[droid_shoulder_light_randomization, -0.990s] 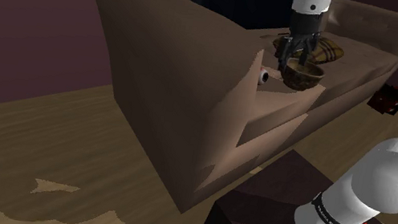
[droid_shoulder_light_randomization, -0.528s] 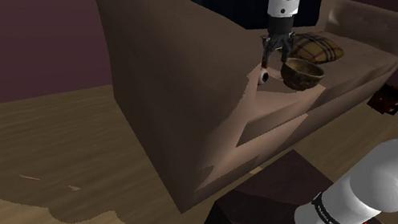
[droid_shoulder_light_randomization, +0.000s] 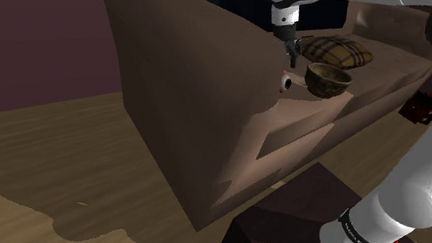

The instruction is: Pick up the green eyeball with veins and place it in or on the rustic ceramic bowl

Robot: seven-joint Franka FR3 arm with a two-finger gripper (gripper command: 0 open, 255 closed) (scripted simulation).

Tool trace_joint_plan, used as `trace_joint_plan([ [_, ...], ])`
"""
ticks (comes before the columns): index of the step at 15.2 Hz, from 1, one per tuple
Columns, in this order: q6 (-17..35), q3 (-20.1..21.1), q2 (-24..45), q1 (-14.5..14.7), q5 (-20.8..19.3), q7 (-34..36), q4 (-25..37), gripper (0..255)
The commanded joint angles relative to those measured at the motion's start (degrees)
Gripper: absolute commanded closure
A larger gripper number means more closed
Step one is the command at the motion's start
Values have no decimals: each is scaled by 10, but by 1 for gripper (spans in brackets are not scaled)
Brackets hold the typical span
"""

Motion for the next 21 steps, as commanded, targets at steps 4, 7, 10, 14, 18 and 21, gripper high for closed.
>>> trace_joint_plan([
  [4, -44, -10, 146, -12, -1, -14, 156, 0],
  [7, -70, -14, 212, -19, -1, -22, 234, 0],
  [10, -41, -14, 199, -21, -2, -20, 194, 0],
  [14, -1, -15, 184, -23, -4, -17, 138, 0],
  [18, -1, -15, 184, -23, -4, -17, 138, 0],
  [21, -1, -15, 184, -23, -4, -17, 138, 0],
])
